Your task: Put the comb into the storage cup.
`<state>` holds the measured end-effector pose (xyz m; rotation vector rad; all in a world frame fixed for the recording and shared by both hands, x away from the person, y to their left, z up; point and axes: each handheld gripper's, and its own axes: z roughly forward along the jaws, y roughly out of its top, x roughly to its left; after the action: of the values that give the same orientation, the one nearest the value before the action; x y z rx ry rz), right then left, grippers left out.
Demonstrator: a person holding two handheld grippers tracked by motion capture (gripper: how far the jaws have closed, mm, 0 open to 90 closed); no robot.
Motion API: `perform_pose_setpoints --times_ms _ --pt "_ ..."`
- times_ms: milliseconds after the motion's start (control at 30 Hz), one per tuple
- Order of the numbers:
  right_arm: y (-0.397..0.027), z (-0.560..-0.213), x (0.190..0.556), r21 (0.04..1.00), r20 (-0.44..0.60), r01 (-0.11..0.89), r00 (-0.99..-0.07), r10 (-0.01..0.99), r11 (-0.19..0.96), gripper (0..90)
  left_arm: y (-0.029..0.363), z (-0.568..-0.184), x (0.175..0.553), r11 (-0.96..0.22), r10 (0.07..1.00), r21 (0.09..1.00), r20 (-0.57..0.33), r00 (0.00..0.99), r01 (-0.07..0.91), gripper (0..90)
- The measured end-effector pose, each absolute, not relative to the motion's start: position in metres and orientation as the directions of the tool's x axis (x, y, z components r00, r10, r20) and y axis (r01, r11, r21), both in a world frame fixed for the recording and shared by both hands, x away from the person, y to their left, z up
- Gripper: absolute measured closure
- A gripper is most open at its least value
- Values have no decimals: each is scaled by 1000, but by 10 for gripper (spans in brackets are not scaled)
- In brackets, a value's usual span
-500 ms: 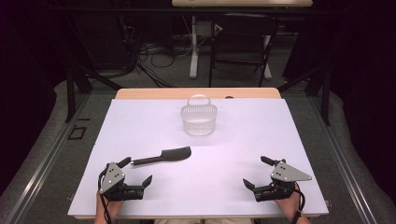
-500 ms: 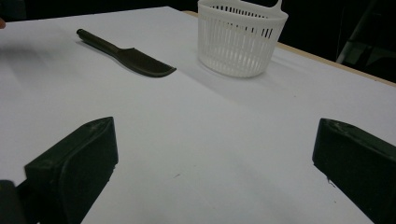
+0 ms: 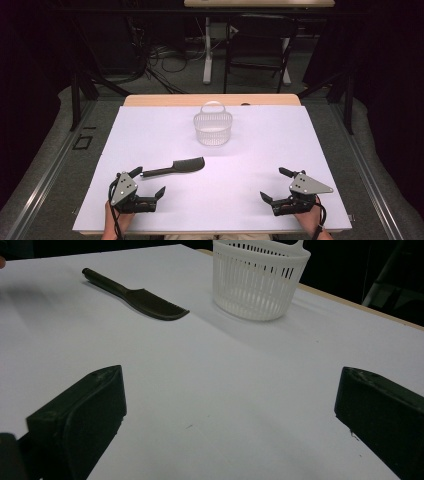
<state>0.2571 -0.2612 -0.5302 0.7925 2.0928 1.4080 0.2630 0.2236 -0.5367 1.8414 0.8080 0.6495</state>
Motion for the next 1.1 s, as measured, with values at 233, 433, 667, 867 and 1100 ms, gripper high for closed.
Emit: perform_pose_setpoints --times_ms 233,433,667,867,1100 --pt "-261 -531 258 932 -75 198 -715 695 304 0 219 -532 273 -338 761 910 115 638 239 1" --pt "-260 -532 260 931 -74 201 -715 695 305 0 218 -530 279 -352 758 900 113 642 257 1" --pt "-258 -532 260 929 -78 198 -719 690 311 0 220 -526 286 -359 758 892 107 643 275 1" --pt "-258 -532 261 929 -77 200 -720 689 313 0 217 -525 294 -382 741 876 99 664 295 0" --pt "-258 -533 261 927 -75 203 -724 686 315 0 214 -524 304 -417 716 850 90 693 321 0"
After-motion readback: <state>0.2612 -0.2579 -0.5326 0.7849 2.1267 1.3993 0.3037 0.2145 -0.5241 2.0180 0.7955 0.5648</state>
